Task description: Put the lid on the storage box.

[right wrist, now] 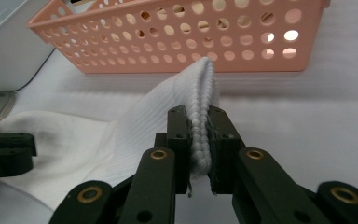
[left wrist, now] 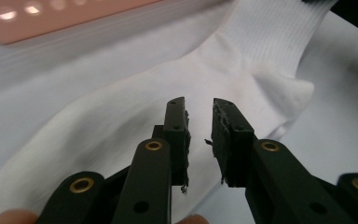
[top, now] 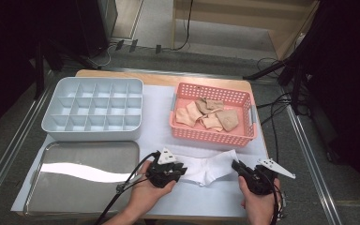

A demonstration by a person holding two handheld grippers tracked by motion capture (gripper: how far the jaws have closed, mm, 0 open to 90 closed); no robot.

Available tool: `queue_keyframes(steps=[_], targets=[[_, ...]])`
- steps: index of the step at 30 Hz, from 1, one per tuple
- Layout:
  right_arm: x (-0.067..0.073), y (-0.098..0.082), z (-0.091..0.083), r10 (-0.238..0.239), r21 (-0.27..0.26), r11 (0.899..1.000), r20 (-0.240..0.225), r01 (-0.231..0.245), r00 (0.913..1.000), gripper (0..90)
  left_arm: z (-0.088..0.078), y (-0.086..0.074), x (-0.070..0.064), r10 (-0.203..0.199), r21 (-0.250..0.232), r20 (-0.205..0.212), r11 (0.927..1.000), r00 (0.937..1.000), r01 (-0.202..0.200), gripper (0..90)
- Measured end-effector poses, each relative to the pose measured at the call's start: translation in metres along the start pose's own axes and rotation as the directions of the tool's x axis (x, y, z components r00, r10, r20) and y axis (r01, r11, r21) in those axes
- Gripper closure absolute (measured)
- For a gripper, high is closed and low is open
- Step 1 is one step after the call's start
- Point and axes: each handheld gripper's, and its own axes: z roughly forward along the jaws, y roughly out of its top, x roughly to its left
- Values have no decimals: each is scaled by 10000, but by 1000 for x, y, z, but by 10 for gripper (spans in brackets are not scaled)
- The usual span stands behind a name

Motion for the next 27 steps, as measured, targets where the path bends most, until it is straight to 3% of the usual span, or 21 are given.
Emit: queue_keyframes(steps=[2,6,7,13,18,22,23,27], targets=[[1,1,0,34,-34,10000,-90,-34,10000,816,14,8,-7,-137,186,336,9997,9993,131,775],[2,3,-2,168,-120,9998,-291,-171,9994,816,29,12,-13,-164,489,429,9987,9989,143,805],[2,4,-3,105,-183,9998,-354,-112,9993,816,36,11,-18,63,729,256,9973,9997,-81,823],[9,13,-9,78,-433,9990,-465,-99,9989,824,38,12,-15,-86,805,172,9967,9998,72,898],[23,20,-12,-17,-572,9984,-792,-29,9969,824,37,12,-16,-153,854,217,9963,9996,134,887],[38,25,-14,-419,-668,9970,-588,379,9974,824,29,14,-15,-332,555,371,9980,9988,311,802],[41,26,-14,-452,-685,9968,-564,413,9974,824,15,15,-10,-535,220,535,9984,9971,524,797],[55,27,-12,-776,-635,9952,-545,741,9955,823,-18,14,7,-563,-369,241,9977,9981,571,782]])
